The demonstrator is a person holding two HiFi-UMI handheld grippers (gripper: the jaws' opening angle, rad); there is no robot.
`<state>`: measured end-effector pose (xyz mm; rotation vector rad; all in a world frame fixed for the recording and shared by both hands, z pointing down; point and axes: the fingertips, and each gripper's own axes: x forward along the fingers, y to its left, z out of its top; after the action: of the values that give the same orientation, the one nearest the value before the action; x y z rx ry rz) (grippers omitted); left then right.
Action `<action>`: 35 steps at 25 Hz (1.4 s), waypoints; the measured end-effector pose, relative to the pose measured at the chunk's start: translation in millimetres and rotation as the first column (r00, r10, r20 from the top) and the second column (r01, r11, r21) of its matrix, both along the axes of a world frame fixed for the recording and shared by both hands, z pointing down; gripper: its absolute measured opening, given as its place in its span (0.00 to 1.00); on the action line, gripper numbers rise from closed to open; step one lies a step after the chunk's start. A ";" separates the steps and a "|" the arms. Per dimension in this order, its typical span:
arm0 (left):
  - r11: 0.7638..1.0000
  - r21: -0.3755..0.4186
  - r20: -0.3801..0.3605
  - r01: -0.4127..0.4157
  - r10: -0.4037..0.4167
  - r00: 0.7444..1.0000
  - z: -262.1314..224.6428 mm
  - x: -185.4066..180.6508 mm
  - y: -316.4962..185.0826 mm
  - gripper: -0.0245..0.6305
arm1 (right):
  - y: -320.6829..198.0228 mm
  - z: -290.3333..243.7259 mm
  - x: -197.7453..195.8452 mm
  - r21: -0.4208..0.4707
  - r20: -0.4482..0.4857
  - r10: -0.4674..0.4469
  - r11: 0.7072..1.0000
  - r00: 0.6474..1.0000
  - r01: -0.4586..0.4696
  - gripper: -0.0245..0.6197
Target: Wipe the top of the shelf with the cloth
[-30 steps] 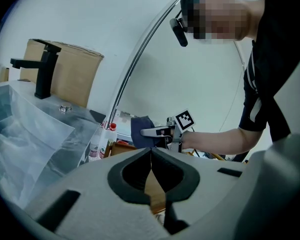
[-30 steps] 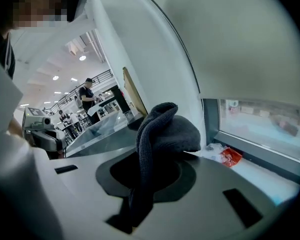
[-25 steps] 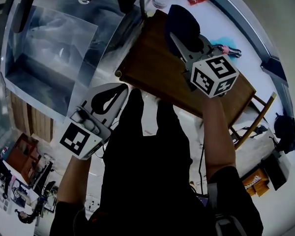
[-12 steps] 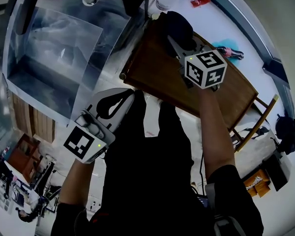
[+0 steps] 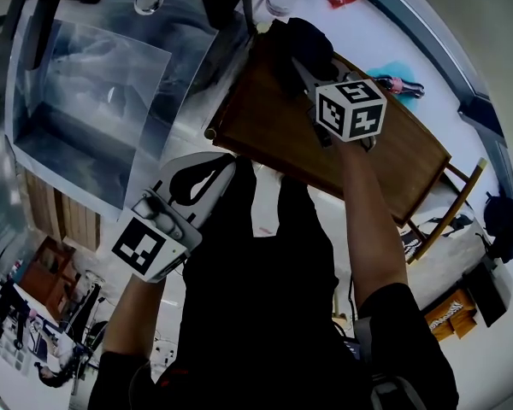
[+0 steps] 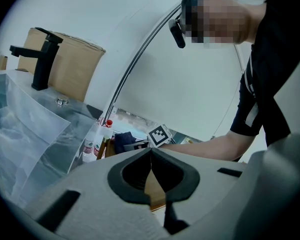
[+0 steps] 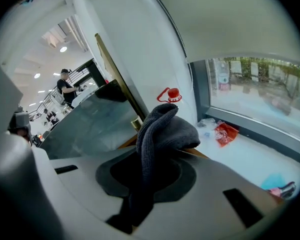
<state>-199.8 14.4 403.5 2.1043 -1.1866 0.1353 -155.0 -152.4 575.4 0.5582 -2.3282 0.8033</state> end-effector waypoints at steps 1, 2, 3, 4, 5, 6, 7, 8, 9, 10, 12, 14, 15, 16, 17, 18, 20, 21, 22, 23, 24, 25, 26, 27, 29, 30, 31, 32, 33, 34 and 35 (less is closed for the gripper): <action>1.000 -0.001 0.001 -0.004 0.004 1.000 0.0 0.8 -0.6 0.07 | -1.6 0.4 2.9 -0.001 -0.003 0.008 1.000 1.000 -0.008 0.13; 1.000 -0.001 0.001 -0.007 0.007 1.000 -0.1 1.6 -1.2 0.07 | -3.0 0.6 6.0 0.000 -0.007 0.014 1.000 1.000 -0.014 0.13; 1.000 -0.001 0.001 -0.009 0.009 1.000 -0.4 2.4 -1.9 0.07 | -4.0 0.8 9.3 0.000 -0.010 0.020 1.000 1.000 -0.020 0.13; 1.000 0.001 0.001 -0.011 0.011 1.000 -0.8 3.2 -2.7 0.07 | -4.9 1.0 12.7 0.000 -0.013 0.026 1.000 1.000 -0.026 0.13; 1.000 0.002 0.002 -0.012 0.012 1.000 -1.3 4.3 -3.7 0.07 | -5.7 1.4 16.1 -0.001 -0.015 0.032 1.000 0.999 -0.032 0.13; 1.000 0.003 0.003 -0.015 0.015 1.000 -1.6 5.5 -4.6 0.07 | -6.5 1.7 19.5 -0.002 -0.016 0.036 0.999 0.999 -0.036 0.13; 1.000 0.004 0.003 -0.018 0.018 1.000 -1.9 7.1 -5.5 0.07 | -7.2 2.2 23.0 -0.003 -0.019 0.041 0.999 0.999 -0.041 0.13; 1.000 0.005 0.004 -0.021 0.021 1.000 -2.3 8.8 -6.4 0.07 | -7.8 2.6 26.6 -0.004 -0.021 0.046 0.999 0.999 -0.046 0.13; 1.000 0.007 0.003 -0.025 0.025 1.000 -2.7 10.9 -7.4 0.07 | -8.1 3.0 30.3 -0.006 -0.023 0.051 0.999 0.998 -0.051 0.13; 1.000 0.009 0.003 -0.029 0.029 1.000 -3.2 13.1 -8.3 0.07 | -8.4 3.3 34.1 -0.008 -0.025 0.055 0.998 0.998 -0.056 0.13; 0.999 0.011 0.003 -0.037 0.037 0.999 -4.0 18.2 -10.4 0.07 | -9.1 3.5 42.2 -0.011 -0.029 0.065 0.998 0.997 -0.066 0.13; 0.999 0.013 0.002 -0.046 0.046 0.999 -5.0 24.6 -12.8 0.07 | -10.3 3.2 51.7 -0.014 -0.034 0.076 0.997 0.997 -0.076 0.13; 0.999 0.014 0.002 -0.050 0.050 0.999 -5.4 28.3 -14.1 0.07 | -10.9 3.0 57.1 -0.014 -0.038 0.081 0.997 0.996 -0.082 0.13; 0.998 0.015 0.000 -0.055 0.055 0.999 -6.0 32.1 -15.5 0.07 | -11.6 2.9 62.7 -0.015 -0.042 0.087 0.996 0.995 -0.088 0.13; 0.998 0.017 -0.001 -0.060 0.060 0.998 -6.8 35.9 -16.8 0.07 | -12.3 2.6 68.5 -0.016 -0.046 0.093 0.995 0.995 -0.094 0.13; 0.998 0.020 -0.002 -0.066 0.066 0.998 -7.9 40.0 -18.0 0.07 | -12.8 2.4 74.6 -0.017 -0.050 0.100 0.995 0.994 -0.101 0.13; 0.997 0.024 -0.004 -0.079 0.080 0.997 -10.5 47.9 -20.4 0.07 | -13.5 2.0 87.2 -0.022 -0.057 0.117 0.993 0.991 -0.118 0.13; 0.996 0.026 -0.004 -0.085 0.086 0.996 -11.7 51.7 -21.7 0.07 | -13.7 1.9 93.5 -0.025 -0.060 0.126 0.992 0.990 -0.127 0.13; 0.996 0.027 -0.004 -0.091 0.091 0.996 -13.0 55.2 -23.2 0.07 | -14.0 1.9 99.9 -0.027 -0.063 0.133 0.990 0.989 -0.135 0.13; 0.995 0.029 -0.004 -0.095 0.095 0.995 -14.3 58.5 -24.8 0.07 | -14.1 2.1 106.1 -0.028 -0.066 0.140 0.989 0.988 -0.142 0.13; 0.995 0.031 -0.003 -0.098 0.098 0.995 -15.4 61.8 -26.3 0.07 | -14.1 2.3 112.0 -0.030 -0.069 0.146 0.988 0.987 -0.148 0.13; 0.994 0.033 -0.001 -0.101 0.101 0.995 -16.3 65.2 -27.7 0.07 | -14.1 2.5 117.7 -0.032 -0.071 0.151 0.988 0.986 -0.154 0.13; 0.994 0.035 0.000 -0.105 0.105 0.994 -17.0 68.8 -29.1 0.07 | -14.1 2.7 123.2 -0.033 -0.073 0.157 0.987 0.985 -0.160 0.13; 0.993 0.037 0.002 -0.110 0.110 0.994 -17.5 72.7 -30.4 0.07 | -14.5 2.8 128.8 -0.033 -0.074 0.163 0.986 0.984 -0.166 0.13; 0.992 0.038 0.004 -0.122 0.122 0.993 -18.2 81.4 -32.5 0.07 | -15.3 2.8 139.9 -0.033 -0.075 0.177 0.983 0.981 -0.179 0.13; 0.991 0.039 0.004 -0.128 0.128 0.992 -18.6 85.9 -33.4 0.07 | -15.4 2.8 145.3 -0.033 -0.076 0.183 0.982 0.980 -0.186 0.13; 0.990 0.040 0.005 -0.134 0.134 0.991 -19.0 90.4 -34.3 0.07 | -15.6 2.9 150.5 -0.033 -0.076 0.188 0.981 0.979 -0.191 0.13; 0.989 0.041 0.005 -0.140 0.140 0.990 -19.4 94.8 -35.1 0.07 | -15.9 2.9 155.6 -0.033 -0.077 0.193 0.980 0.978 -0.196 0.13; 0.988 0.042 0.005 -0.146 0.146 0.989 -20.0 99.2 -36.0 0.07 | -16.1 2.8 160.8 -0.033 -0.078 0.199 0.979 0.977 -0.202 0.13; 0.988 0.043 0.005 -0.152 0.152 0.988 -20.5 103.5 -36.7 0.07 | -16.4 2.7 166.0 -0.032 -0.079 0.204 0.978 0.976 -0.207 0.13; 0.987 0.043 0.005 -0.157 0.157 0.988 -21.0 107.9 -37.4 0.07 | -16.5 2.6 171.3 -0.032 -0.080 0.209 0.977 0.975 -0.212 0.13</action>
<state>-91.9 -23.0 382.4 2.2352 -1.0322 0.1852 16.2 -168.9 578.1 0.8145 -2.2031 0.9073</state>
